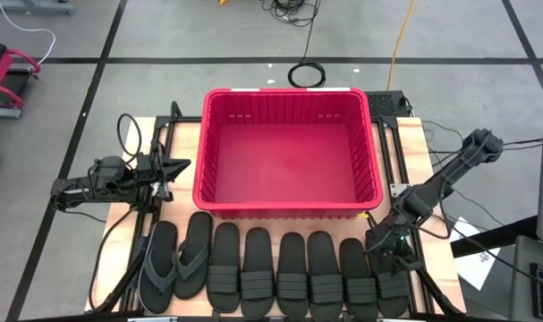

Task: Pick and place slides into bin
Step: Put the black slide into the red container

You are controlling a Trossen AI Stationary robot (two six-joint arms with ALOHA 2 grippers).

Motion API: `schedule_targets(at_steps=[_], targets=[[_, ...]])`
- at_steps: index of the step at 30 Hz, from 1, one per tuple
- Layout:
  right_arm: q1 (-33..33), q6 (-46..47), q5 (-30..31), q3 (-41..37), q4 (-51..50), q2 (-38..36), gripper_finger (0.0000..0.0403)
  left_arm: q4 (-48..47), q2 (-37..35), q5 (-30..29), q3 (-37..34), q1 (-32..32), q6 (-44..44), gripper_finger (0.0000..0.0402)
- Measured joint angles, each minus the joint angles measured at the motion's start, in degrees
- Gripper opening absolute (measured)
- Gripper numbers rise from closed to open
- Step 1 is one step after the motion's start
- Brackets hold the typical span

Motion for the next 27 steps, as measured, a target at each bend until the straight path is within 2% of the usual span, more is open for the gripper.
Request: schedule_targets(at_steps=[4, 11, 19, 23, 27], targets=[[1.8, 4.1, 1.1, -2.3, 3.8, 1.1, 0.0236, 0.0, 0.0, 0.0, 0.0, 0.0, 0.0, 0.0026], [6.0, 5.4, 1.1, -4.6, 5.8, 2.7, 0.0235, 0.0, 0.0, 0.0, 0.0, 0.0, 0.0, 0.0026], [9.6, 10.4, 1.3, -10.0, 18.2, 5.0, 0.0231, 0.0, 0.0, 0.0, 0.0, 0.0, 0.0, 0.0026], [10.4, 13.3, 1.1, -11.9, 22.0, 5.5, 0.02, 0.0, 0.0, 0.0, 0.0, 0.0, 0.0, 0.0026], [10.8, 15.5, 0.7, -13.2, 27.4, 5.5, 0.0141, 0.0, 0.0, 0.0, 0.0, 0.0, 0.0, 0.0026]])
